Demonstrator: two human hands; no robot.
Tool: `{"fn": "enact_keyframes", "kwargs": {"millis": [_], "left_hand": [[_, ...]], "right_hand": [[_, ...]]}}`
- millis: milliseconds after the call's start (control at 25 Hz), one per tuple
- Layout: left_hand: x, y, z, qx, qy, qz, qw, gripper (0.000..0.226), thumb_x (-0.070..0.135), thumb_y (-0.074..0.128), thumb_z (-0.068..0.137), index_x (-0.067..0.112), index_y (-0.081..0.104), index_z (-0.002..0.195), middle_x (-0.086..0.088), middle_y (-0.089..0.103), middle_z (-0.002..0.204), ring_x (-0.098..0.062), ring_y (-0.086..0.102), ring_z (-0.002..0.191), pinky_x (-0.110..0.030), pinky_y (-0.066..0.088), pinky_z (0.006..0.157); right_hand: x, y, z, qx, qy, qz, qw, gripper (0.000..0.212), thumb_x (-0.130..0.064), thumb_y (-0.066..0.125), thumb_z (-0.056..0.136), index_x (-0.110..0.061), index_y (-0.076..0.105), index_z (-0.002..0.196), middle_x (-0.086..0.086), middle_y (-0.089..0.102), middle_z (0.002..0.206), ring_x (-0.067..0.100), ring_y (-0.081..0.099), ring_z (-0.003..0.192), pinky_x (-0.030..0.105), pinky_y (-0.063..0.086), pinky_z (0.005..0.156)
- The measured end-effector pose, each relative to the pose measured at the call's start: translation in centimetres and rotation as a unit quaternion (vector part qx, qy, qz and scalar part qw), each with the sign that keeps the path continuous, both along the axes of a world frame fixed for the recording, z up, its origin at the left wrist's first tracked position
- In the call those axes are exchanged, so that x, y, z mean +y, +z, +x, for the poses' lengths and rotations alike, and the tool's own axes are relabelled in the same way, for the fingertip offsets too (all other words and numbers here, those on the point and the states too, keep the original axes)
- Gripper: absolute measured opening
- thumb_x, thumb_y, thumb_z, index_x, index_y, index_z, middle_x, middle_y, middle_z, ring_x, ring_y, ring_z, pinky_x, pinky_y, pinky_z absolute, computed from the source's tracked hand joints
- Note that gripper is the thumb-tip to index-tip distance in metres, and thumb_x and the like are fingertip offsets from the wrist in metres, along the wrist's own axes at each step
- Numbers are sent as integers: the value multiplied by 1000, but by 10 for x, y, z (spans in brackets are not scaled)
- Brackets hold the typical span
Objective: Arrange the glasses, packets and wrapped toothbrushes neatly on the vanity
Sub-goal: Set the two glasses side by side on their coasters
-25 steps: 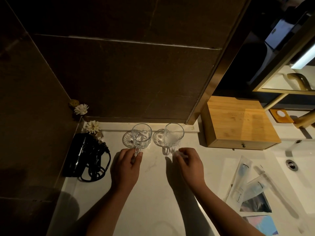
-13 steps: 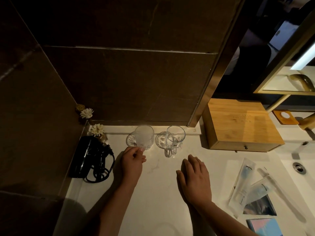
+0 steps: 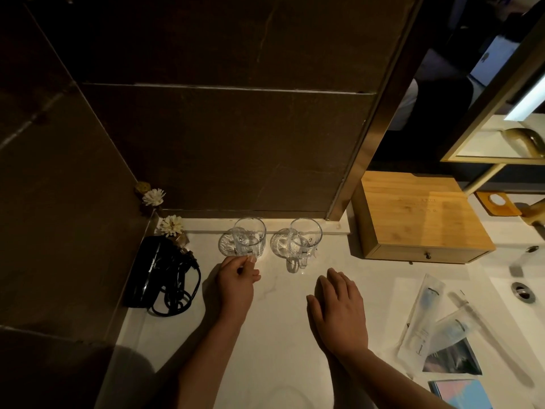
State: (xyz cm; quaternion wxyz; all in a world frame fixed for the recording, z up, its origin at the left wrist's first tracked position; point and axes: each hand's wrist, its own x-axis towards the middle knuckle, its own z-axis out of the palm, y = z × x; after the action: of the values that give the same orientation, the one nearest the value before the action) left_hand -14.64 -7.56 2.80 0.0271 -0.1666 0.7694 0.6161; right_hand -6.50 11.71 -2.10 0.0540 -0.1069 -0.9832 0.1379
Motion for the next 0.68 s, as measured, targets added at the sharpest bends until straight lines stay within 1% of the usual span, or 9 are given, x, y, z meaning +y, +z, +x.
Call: {"fn": "enact_keyframes", "kwargs": {"millis": [120,200,240,320,360,400,480,560,680], "left_hand": [[-3,-1,2,7,-18,-15,1000,24,7,59,99,-9,70,113,-30,69,113,-30,68,86,0,46,56],[-9,-4,3,20,-32,-38,999,24,13,63,98,-4,71,113,-24,70,113,-27,70,86,-1,47,58],[-14,-8,3,33,-38,-53,997,25,19,65,97,1,73,113,-19,71,113,-24,72,87,-5,50,59],[-25,-25,6,47,-50,-110,992,27,41,67,92,22,74,110,-2,75,109,-13,74,86,-17,58,68],[-29,-32,7,48,-61,-142,987,31,54,63,88,33,72,108,7,75,105,-8,74,85,-28,62,74],[-33,-39,9,48,-68,-160,984,38,63,57,84,37,69,109,13,74,102,-5,74,86,-36,63,79],[-35,-50,9,52,-69,-165,983,45,69,53,81,40,66,113,17,74,101,-3,73,88,-41,63,82],[-33,-46,9,52,-64,-145,986,43,68,54,81,42,64,114,16,75,101,-5,73,89,-42,63,83],[-31,-41,10,49,-63,-122,989,39,64,57,82,41,66,113,15,76,99,-3,74,87,-43,63,84]], "right_hand": [[0,0,0,-1,-1,-12,1000,50,-50,45,94,-19,54,133,5,46,149,27,37,138,45,33,115],[0,6,-5,10,-14,-48,999,47,-50,48,91,-21,60,126,4,54,142,26,45,130,43,40,107],[-1,12,-11,19,-20,-79,997,45,-50,49,91,-21,62,123,4,59,136,25,50,124,41,43,101],[-6,26,-27,35,-32,-153,987,42,-48,54,92,-19,63,121,3,66,120,20,57,107,34,49,88],[-10,35,-36,36,-40,-192,980,41,-46,57,92,-18,64,120,2,68,112,16,59,97,28,50,80],[-15,41,-44,31,-48,-227,972,38,-45,60,91,-17,65,118,1,68,105,12,60,88,23,49,72],[-23,46,-53,22,-58,-246,967,29,-42,62,91,-18,68,106,-1,68,95,7,59,75,18,44,62],[-25,44,-54,26,-58,-240,969,21,-37,61,93,-18,69,96,-1,68,90,8,58,72,21,47,63],[-20,39,-49,31,-49,-244,968,19,-32,60,94,-17,70,98,3,72,91,13,62,76,29,54,70]]}}
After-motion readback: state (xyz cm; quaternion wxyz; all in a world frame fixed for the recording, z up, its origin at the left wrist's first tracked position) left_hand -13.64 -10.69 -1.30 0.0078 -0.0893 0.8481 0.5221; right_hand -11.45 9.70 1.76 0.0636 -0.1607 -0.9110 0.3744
